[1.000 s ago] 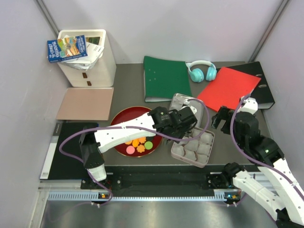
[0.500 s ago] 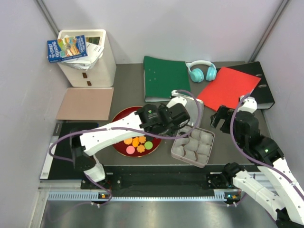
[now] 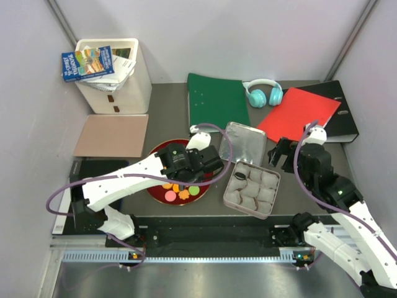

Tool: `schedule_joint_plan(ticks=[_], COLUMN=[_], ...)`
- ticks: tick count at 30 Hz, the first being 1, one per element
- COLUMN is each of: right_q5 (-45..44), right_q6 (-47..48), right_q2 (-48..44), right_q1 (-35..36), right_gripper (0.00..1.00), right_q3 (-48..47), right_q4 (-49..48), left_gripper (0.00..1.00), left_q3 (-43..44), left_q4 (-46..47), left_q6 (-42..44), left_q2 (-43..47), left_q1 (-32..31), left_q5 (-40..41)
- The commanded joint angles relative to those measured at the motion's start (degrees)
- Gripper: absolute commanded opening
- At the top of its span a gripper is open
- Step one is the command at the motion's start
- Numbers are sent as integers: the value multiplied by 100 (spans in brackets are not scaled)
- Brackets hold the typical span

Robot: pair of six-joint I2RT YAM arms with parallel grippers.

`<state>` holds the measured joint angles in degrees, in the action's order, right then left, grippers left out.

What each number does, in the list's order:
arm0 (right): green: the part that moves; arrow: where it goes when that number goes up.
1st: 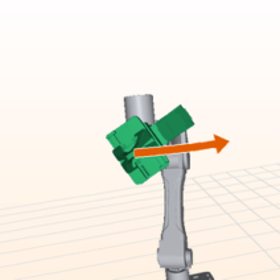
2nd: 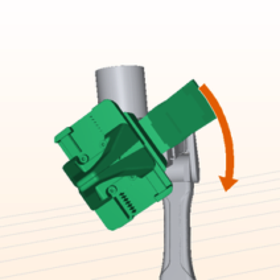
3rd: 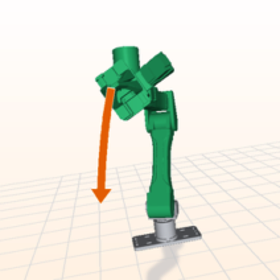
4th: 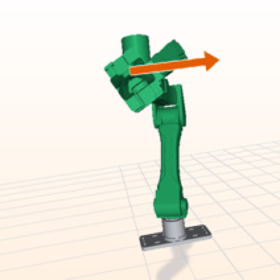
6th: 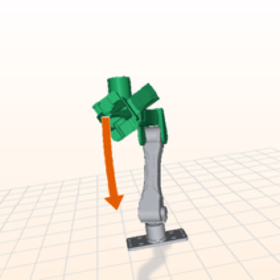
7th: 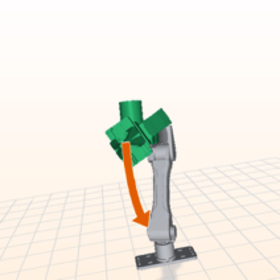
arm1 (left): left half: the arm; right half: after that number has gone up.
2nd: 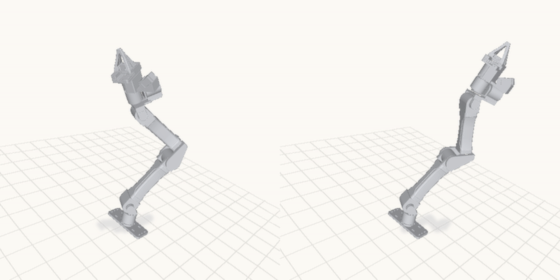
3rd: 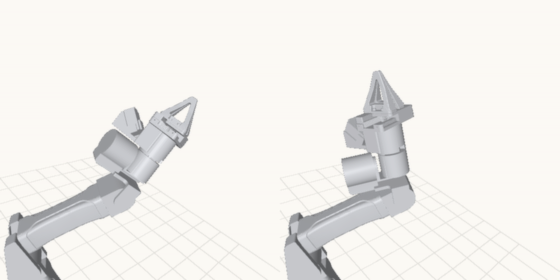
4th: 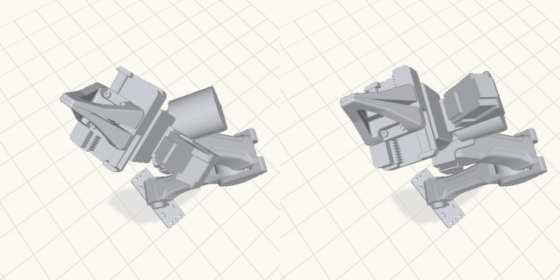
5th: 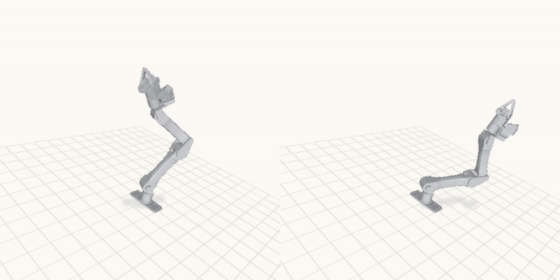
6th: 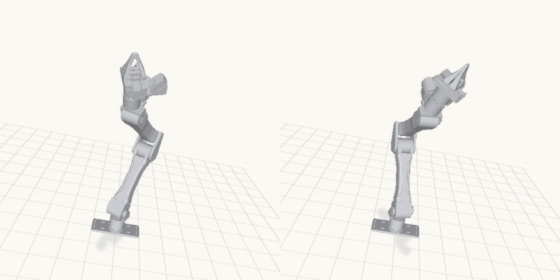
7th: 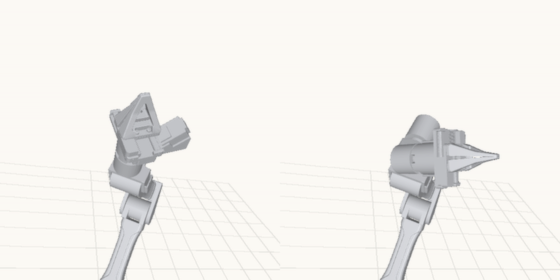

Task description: Pack the cookies

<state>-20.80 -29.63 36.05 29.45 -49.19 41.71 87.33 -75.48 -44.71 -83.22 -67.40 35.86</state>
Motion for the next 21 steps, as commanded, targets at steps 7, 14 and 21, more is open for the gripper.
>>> schedule_joint_plan(ticks=[7,14,21], right_q5=[199,243,260], right_q6=[-25,-52,-61], right_q2=[-37,-46,-46], right_q1=[-27,-36,-27], right_gripper=[99,99,99], right_q3=[76,129,164], right_q4=[-225,-216,-216], left_gripper=[63,63,61], left_q3=[-744,-1033,-1227], left_q4=[139,525,728], left_q6=[-170,-82,-3], left_q2=[69,-89,-142], left_q1=[-2,7,-2], left_q5=[-922,-1406,-1362])
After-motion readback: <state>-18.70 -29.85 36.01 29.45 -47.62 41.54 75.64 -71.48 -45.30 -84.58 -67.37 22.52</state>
